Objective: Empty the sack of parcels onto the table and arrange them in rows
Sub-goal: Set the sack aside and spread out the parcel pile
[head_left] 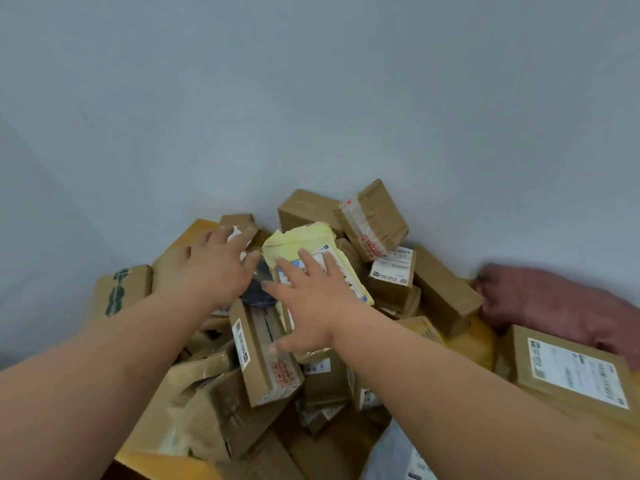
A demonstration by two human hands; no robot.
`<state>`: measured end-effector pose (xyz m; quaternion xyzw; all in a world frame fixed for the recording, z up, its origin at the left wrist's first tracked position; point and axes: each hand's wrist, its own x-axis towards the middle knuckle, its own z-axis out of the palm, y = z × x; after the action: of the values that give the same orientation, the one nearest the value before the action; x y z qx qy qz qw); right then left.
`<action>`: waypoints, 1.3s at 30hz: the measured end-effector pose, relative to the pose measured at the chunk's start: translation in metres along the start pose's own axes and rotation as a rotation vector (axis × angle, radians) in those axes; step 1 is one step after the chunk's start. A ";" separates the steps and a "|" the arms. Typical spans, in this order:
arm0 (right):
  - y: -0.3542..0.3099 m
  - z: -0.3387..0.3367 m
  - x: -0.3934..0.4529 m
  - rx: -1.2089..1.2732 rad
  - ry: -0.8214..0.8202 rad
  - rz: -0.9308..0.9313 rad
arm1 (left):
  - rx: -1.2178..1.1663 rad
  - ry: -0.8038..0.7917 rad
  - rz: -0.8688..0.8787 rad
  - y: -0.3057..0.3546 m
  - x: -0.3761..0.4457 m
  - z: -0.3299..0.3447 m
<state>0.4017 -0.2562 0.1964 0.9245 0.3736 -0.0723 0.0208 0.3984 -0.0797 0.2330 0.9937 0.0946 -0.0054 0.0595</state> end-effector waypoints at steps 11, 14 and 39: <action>0.055 -0.005 -0.028 -0.045 -0.026 0.278 | 0.230 -0.282 0.082 -0.017 0.011 0.023; 0.074 -0.002 -0.039 -0.071 -0.055 0.466 | 0.311 -0.285 0.044 -0.020 0.014 0.018; 0.019 0.022 0.043 -0.040 -0.065 0.492 | 0.416 -0.313 0.521 -0.061 0.088 0.034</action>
<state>0.4431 -0.2425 0.1682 0.9842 0.1379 -0.0874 0.0679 0.4733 -0.0078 0.1904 0.9624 -0.1752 -0.1612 -0.1305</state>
